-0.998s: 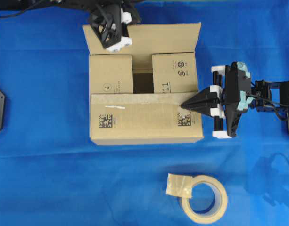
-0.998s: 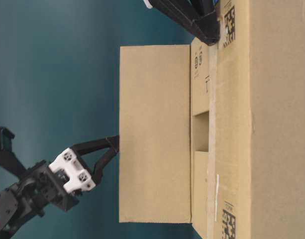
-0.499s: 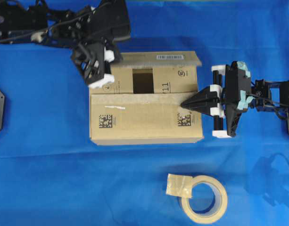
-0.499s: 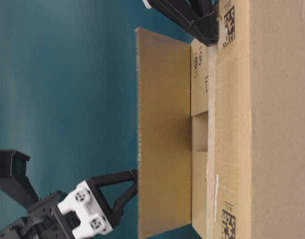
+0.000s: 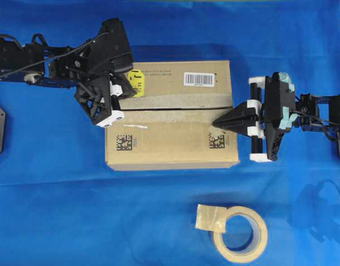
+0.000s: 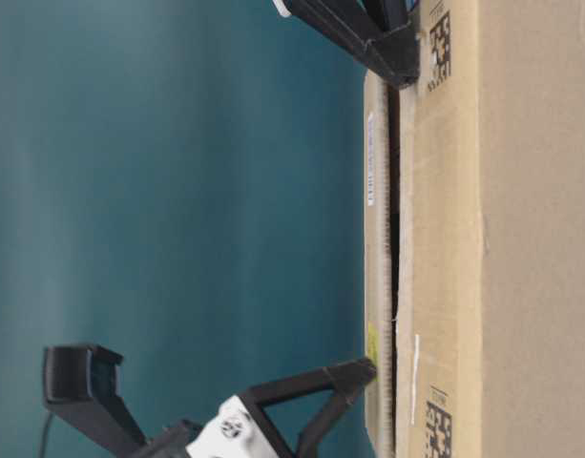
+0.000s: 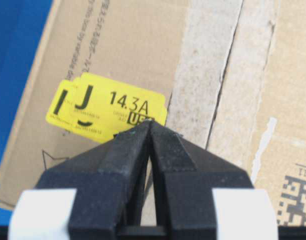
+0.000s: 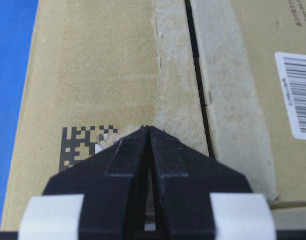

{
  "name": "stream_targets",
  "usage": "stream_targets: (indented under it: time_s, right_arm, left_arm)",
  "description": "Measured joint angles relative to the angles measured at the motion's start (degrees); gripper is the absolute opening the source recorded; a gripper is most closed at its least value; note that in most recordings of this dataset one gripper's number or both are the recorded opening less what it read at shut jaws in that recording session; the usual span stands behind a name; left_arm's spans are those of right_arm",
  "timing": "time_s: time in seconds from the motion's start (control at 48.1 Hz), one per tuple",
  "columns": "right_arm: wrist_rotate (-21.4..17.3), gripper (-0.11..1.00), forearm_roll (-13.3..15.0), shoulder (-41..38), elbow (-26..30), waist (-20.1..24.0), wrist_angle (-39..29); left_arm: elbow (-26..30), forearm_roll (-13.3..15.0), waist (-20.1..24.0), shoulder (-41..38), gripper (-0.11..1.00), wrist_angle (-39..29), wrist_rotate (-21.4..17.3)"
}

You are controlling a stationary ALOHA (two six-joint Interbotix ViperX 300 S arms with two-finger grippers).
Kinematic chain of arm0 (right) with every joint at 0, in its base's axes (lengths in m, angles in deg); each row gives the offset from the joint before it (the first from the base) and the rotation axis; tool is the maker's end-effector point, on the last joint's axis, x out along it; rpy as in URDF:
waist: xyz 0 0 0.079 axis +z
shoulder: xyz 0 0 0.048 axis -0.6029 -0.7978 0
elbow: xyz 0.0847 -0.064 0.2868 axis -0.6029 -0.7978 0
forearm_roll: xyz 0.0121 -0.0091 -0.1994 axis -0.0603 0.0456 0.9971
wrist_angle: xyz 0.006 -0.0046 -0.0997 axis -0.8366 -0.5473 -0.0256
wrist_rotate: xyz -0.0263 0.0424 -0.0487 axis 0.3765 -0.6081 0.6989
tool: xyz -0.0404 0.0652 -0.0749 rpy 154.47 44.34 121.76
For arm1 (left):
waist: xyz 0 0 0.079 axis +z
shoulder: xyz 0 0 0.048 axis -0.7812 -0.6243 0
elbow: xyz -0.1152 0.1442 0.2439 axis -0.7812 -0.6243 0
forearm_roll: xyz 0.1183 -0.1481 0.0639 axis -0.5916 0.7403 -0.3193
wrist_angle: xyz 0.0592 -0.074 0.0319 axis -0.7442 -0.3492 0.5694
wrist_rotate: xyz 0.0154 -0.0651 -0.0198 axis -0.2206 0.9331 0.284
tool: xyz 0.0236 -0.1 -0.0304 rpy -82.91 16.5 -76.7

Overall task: Close the cardboard box.
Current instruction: 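Fold the back flap forward over the box with the left gripper, then press both grippers on the closed top flaps along the center seam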

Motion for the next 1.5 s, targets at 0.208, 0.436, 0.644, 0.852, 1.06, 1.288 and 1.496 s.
stream_targets:
  time_s: [0.208,0.436,0.644,0.852,1.06,1.288,1.496]
  right_arm:
    - [0.0,0.0,0.0,0.0,0.0,-0.35,0.0]
    - [0.0,0.0,0.0,0.0,0.0,-2.2,0.0]
    - [0.0,0.0,0.0,0.0,0.0,-4.04,-0.09]
    - [0.0,0.0,0.0,0.0,0.0,-4.92,-0.09]
    - [0.0,0.0,0.0,0.0,0.0,-5.01,-0.18]
    - [0.0,0.0,0.0,0.0,0.0,-5.01,-0.26]
    - [0.0,0.0,0.0,0.0,0.0,-5.1,-0.26]
  left_arm:
    - [-3.25,0.0,-0.7,0.26,0.0,4.66,2.02]
    - [-3.69,0.0,-1.32,0.18,0.0,5.71,2.29]
    - [-3.69,0.0,-1.85,0.18,0.0,5.89,2.29]
    - [-3.69,0.0,-2.11,0.18,0.0,5.98,2.29]
    - [-3.69,0.0,-2.37,0.18,0.0,5.98,2.29]
    - [-4.66,0.0,-2.55,0.53,0.0,9.4,1.85]
    - [-10.28,0.0,-4.92,3.87,0.0,23.03,0.97]
